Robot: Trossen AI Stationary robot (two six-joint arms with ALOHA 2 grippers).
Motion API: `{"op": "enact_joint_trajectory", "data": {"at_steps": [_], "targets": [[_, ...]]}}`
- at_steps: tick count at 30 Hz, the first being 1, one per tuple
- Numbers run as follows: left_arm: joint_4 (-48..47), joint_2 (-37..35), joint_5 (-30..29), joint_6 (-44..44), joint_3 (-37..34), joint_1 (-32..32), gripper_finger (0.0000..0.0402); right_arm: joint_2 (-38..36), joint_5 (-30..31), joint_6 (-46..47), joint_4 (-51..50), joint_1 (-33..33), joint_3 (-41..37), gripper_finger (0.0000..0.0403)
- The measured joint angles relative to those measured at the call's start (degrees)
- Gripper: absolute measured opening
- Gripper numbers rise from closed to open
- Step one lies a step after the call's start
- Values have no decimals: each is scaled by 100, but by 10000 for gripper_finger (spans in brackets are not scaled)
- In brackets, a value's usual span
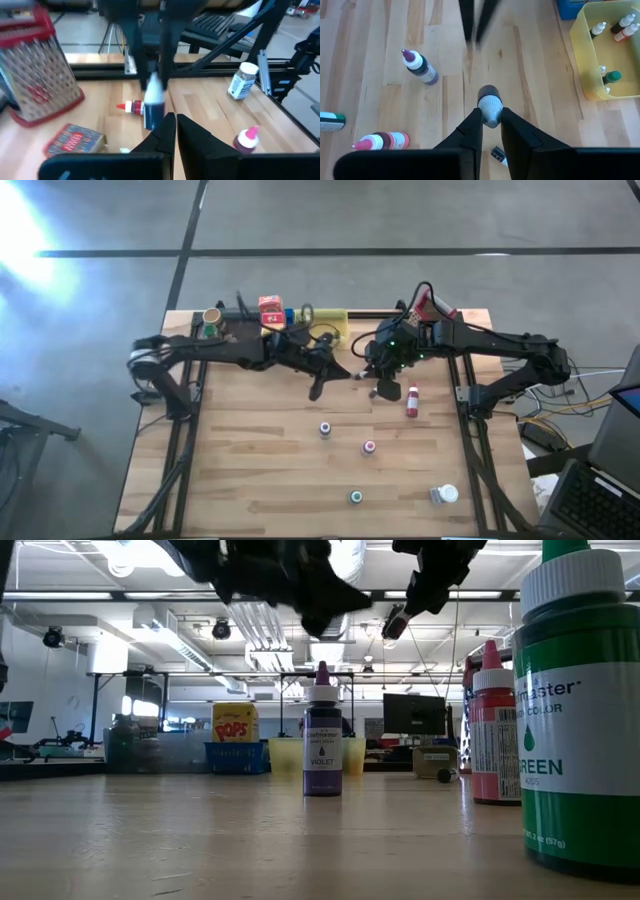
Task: Pick & Place Kitchen Items
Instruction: Put the small violet food coloring bottle into the yellow bin
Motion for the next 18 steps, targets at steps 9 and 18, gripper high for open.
{"op": "enact_joint_trajectory", "data": {"at_steps": [9, 18], "targets": [[-1235, -1651, -629, 717, -148, 21, 21, 2, 0, 2, -17, -164, 0, 45], [-1718, -3032, -792, 606, -265, 24, 21, 115, -24, -38, -24, -777, 61, 49]]}}
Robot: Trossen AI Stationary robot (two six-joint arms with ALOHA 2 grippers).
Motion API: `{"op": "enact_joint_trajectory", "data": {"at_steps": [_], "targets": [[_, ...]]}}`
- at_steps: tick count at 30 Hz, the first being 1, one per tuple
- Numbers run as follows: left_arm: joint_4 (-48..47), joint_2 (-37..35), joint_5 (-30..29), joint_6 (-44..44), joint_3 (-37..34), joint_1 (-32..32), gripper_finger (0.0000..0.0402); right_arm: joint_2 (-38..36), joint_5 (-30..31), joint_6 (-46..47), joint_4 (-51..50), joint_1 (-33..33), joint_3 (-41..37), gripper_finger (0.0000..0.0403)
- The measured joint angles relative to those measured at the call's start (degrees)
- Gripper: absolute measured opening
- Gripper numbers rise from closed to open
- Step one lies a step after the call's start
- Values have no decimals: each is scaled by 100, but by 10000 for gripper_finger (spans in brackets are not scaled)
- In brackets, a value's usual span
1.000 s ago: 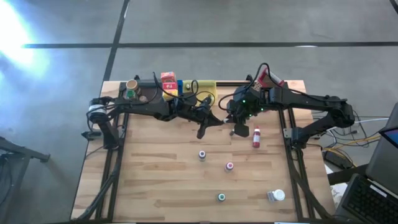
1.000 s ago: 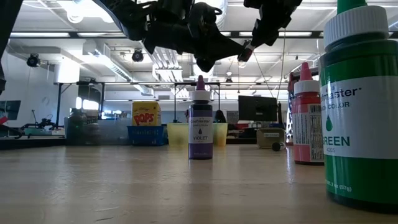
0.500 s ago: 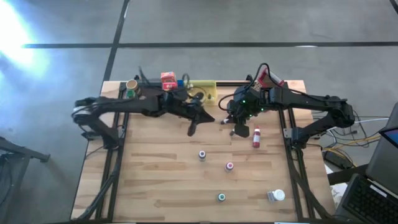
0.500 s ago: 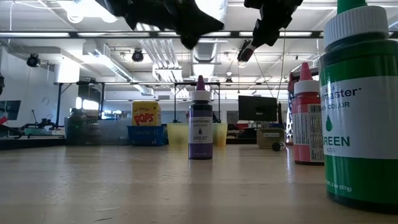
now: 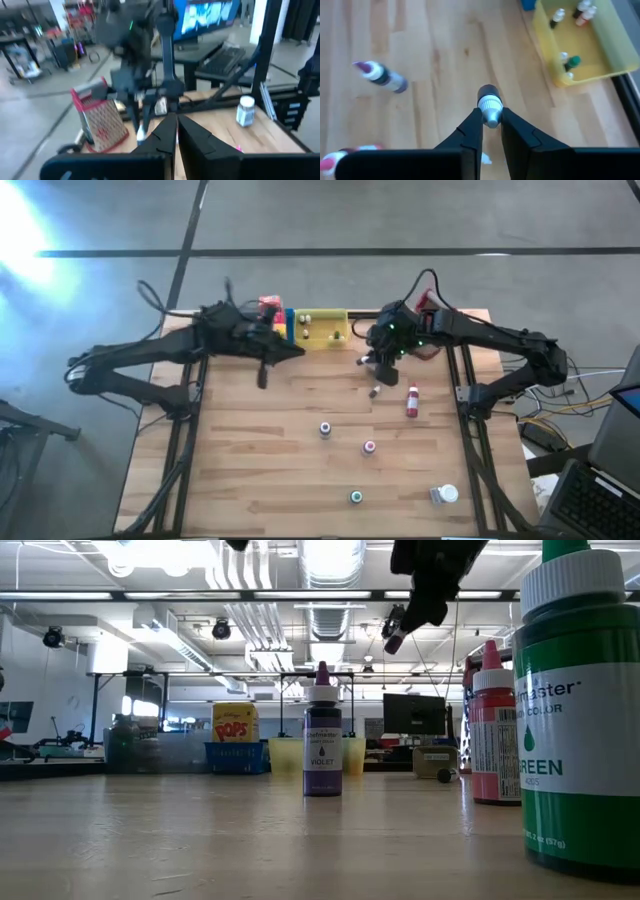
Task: Pick & Place Kitchen Items
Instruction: Put the small violet food coloring bottle into the yellow bin
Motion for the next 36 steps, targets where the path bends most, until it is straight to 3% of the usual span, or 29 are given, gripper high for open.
{"op": "enact_joint_trajectory", "data": {"at_steps": [10, 17, 28, 36], "targets": [[-7, -671, -8, 29, -4, 0, 21, 1214, -46, -546, -830, -775, 1318, 52], [-17, -710, -10, 24, -4, 0, 22, 2316, -414, -760, -1512, -1321, 2692, 45], [-21, -588, -12, 39, -4, 0, 22, 3737, -424, -1075, -2579, -1652, 4695, 43], [626, -621, -1262, 2074, -9, 44, 22, 4117, -426, -1075, -2679, -1691, 5240, 51]]}}
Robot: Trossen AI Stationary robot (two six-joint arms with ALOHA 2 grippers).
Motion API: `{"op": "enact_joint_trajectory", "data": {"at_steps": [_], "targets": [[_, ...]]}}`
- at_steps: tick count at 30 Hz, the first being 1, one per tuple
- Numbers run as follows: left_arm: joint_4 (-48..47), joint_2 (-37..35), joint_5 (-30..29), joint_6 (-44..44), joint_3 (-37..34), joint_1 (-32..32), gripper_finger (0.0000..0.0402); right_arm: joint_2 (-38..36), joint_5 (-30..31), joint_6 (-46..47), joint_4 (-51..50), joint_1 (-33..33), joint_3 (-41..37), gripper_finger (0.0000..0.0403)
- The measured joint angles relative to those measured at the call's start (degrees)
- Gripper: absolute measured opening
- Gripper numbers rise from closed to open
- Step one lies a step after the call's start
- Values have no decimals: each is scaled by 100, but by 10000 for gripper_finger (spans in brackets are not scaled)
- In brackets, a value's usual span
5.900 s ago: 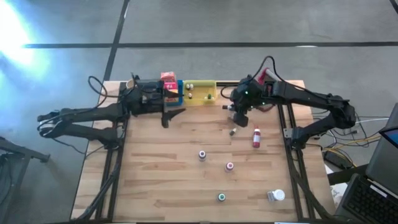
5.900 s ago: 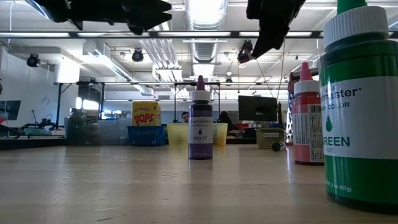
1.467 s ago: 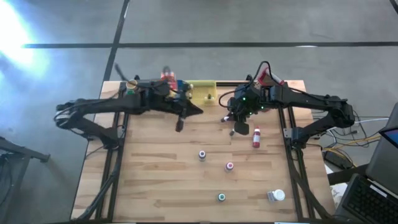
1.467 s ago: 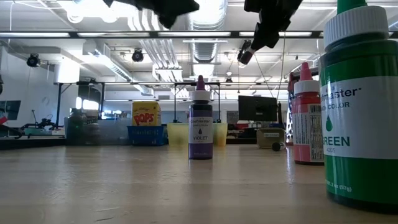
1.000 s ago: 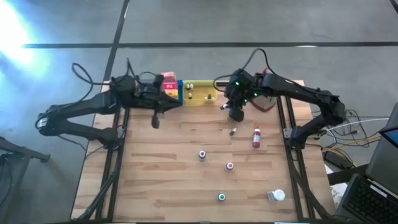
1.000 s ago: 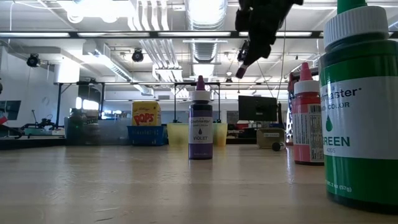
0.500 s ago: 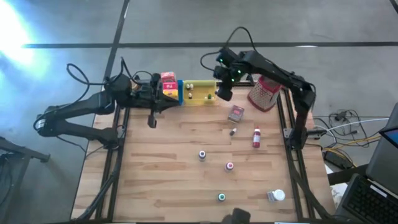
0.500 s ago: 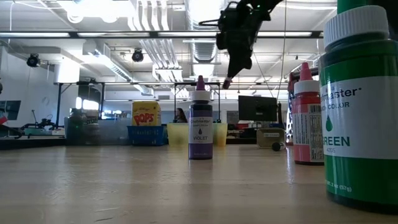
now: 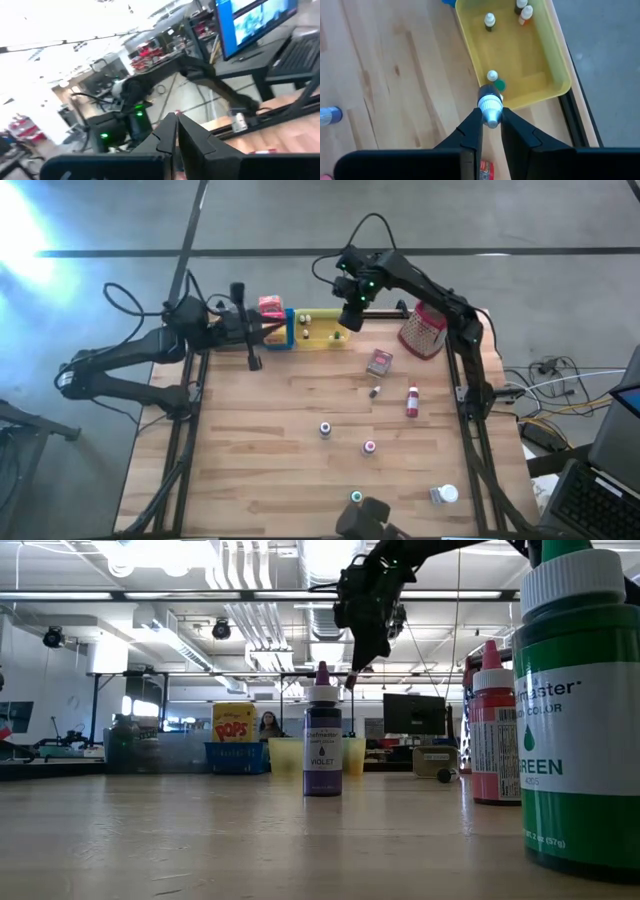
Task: Pick & Place Kitchen Items
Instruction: Put the small violet food coloring bottle into the yellow bin
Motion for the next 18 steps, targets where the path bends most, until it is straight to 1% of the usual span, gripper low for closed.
{"op": "enact_joint_trajectory", "data": {"at_steps": [2, 6, 11, 14, 15, 18], "targets": [[-9, 4, -94, 36, 0, -1, 22, 27, 0, -11, -57, -41, 43, 48], [-37, 9, -96, -14, -26, -4, 22, 46, 2, -3, -48, -165, 43, 42], [-11, 9, -175, -32, -52, 2, 22, 48, 2, -2, -48, -314, 36, 43], [-2, -9, -743, -233, -50, 11, 22, 50, 2, -11, -45, -389, 32, 46], [-5, -11, -1041, -341, -52, 11, 22, 50, 2, -13, -43, -411, 32, 46], [-83, -15, -2177, -696, -52, 19, 22, 50, 4, -40, -41, -448, 32, 43]]}}
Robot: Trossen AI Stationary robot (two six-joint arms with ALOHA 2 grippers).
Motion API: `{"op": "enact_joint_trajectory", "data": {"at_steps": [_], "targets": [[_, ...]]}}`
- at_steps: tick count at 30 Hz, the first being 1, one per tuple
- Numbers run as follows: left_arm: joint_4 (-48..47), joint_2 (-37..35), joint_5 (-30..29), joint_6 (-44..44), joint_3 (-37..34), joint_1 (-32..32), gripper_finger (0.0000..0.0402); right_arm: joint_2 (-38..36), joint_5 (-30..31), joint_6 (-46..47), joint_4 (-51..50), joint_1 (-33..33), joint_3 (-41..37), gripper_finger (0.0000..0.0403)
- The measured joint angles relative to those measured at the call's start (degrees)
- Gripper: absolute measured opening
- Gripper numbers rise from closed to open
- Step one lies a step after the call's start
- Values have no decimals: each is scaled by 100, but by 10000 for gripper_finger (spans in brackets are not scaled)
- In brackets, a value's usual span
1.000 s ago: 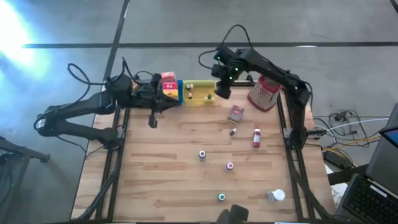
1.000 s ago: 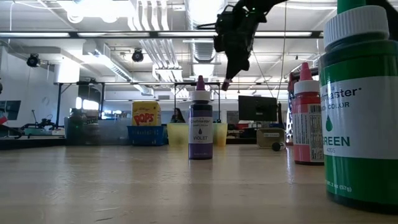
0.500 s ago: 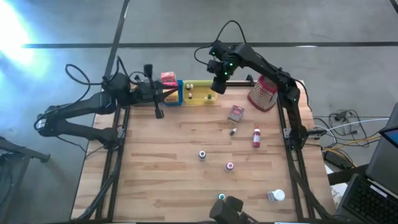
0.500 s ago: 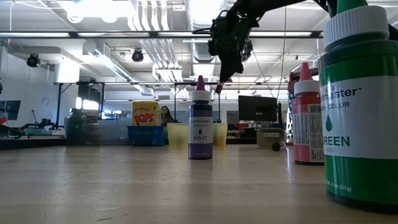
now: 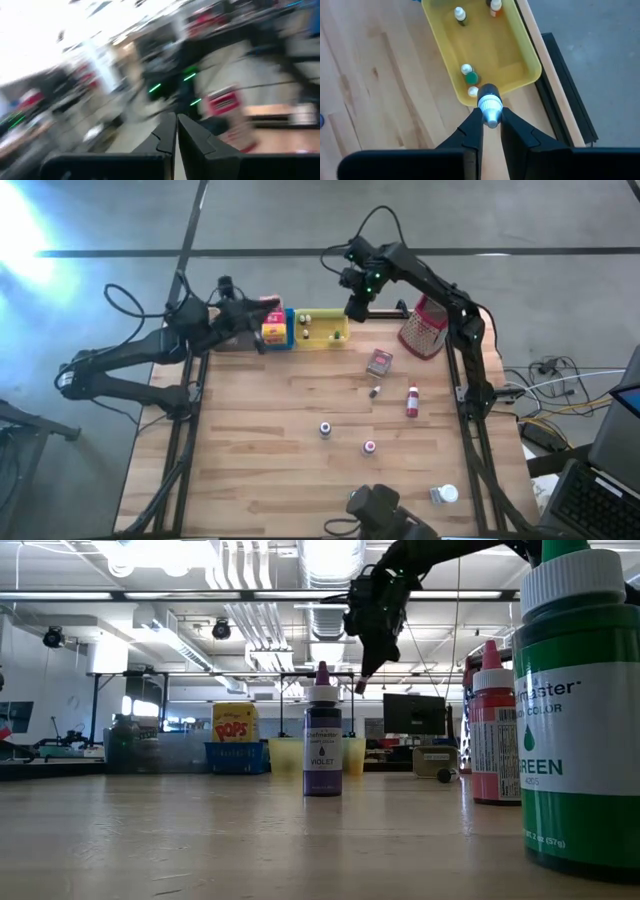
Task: Pick & Place Kitchen Items
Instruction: Put the small violet food coloring bottle into the yellow bin
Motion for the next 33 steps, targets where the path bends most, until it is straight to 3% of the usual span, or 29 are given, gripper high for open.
{"op": "enact_joint_trajectory", "data": {"at_steps": [4, 12, 19, 33], "targets": [[-108, -8, -956, -114, -2, 63, 22, 0, -2, -45, 23, -10, -4, 42], [-327, -149, -1030, -69, -2, 357, 22, 403, -142, -144, 95, -48, 122, 41], [-331, -119, -1008, -55, -2, 348, 22, 1011, -157, -190, 18, -191, 727, 45], [-371, -96, -1008, -55, -2, 348, 22, 1064, -194, -630, -108, -382, 667, 40]]}}
